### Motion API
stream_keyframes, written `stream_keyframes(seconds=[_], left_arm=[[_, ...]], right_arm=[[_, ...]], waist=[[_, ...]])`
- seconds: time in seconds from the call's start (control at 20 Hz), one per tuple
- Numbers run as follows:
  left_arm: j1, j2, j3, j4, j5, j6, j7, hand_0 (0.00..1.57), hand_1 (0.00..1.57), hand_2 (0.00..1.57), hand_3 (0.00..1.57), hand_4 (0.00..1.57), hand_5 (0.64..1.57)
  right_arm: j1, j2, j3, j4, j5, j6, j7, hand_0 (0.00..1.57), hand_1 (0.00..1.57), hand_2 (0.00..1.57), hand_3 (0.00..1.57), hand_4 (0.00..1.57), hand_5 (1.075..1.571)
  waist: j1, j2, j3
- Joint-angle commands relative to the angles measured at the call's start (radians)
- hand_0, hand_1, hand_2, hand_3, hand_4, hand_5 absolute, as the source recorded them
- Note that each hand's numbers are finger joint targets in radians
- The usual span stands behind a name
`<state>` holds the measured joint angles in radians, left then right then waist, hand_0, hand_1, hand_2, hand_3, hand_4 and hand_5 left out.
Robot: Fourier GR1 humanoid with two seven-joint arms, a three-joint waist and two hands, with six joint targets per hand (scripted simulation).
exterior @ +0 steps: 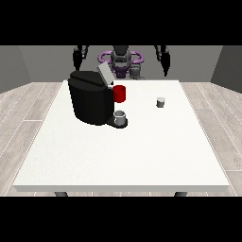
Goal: Insert the coffee pod into the coffee machine and close the lid
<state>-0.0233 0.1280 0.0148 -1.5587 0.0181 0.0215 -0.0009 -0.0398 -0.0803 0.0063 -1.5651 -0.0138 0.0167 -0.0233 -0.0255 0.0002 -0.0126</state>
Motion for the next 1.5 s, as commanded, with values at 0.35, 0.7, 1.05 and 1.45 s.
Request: stream_keyframes(seconds=[0.35,0.7,1.05,1.45], left_arm=[[-0.021,0.161,0.082,0.091,-0.028,-0.137,-0.205,0.0,0.0,0.0,0.0,0.0,1.571],[-0.192,0.213,0.123,0.263,-0.023,-0.192,-0.118,0.0,0.0,0.0,0.0,0.0,1.571],[-0.3,0.301,0.187,0.497,-0.05,-0.229,-0.135,0.0,0.0,0.0,0.0,0.0,1.571],[-0.409,0.323,0.185,0.713,-0.143,-0.184,-0.177,0.0,0.0,0.0,0.0,0.0,1.571]], right_arm=[[0.01,0.045,-0.073,-0.019,-0.022,-0.08,-0.048,0.0,0.0,0.0,0.0,0.11,1.571],[-0.032,0.076,-0.033,0.021,0.04,-0.137,-0.095,0.0,0.0,0.0,0.0,0.22,1.571],[-0.042,0.061,-0.012,-0.047,-0.008,-0.098,-0.073,0.0,0.0,0.0,0.0,0.19,1.571],[-0.067,0.053,0.012,-0.089,-0.027,-0.102,0.001,0.0,0.0,0.0,0.0,0.26,1.571]], waist=[[-0.067,0.017,0.0121],[-0.069,0.088,0.0125],[-0.127,0.143,0.0123],[-0.162,0.178,0.0121]])
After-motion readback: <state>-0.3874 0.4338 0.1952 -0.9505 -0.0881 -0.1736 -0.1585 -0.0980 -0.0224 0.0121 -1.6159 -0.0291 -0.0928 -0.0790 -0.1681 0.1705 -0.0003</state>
